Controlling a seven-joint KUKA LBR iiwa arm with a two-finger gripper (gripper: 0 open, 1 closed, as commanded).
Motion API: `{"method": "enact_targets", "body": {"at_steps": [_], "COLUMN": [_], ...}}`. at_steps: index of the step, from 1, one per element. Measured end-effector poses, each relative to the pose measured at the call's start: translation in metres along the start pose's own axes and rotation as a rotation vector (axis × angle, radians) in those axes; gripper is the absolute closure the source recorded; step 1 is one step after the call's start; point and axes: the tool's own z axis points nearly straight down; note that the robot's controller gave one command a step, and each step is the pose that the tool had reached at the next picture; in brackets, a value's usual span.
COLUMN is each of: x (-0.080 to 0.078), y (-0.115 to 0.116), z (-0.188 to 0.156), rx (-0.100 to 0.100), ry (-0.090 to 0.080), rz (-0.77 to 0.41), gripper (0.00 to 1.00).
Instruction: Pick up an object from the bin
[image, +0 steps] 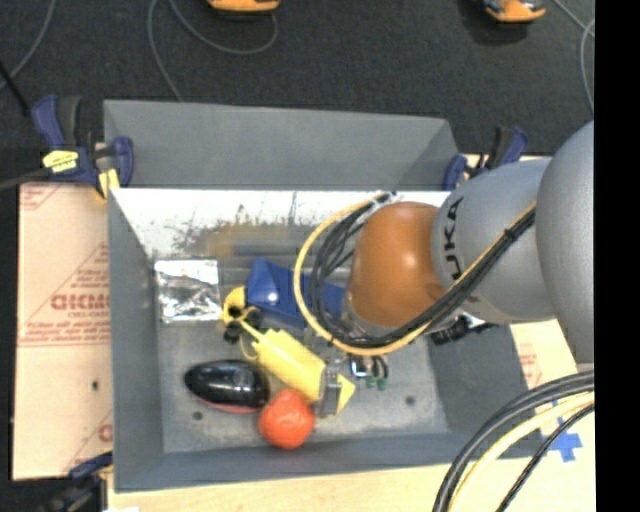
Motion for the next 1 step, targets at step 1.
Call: {"method": "enact_targets", "body": {"at_steps": [1], "x": [0.0105], "y": [0.0095], "z": [0.0302], "rx": [-0.005], "ry": [-0.007], "rz": [0.098], "gripper": [1.0]}}
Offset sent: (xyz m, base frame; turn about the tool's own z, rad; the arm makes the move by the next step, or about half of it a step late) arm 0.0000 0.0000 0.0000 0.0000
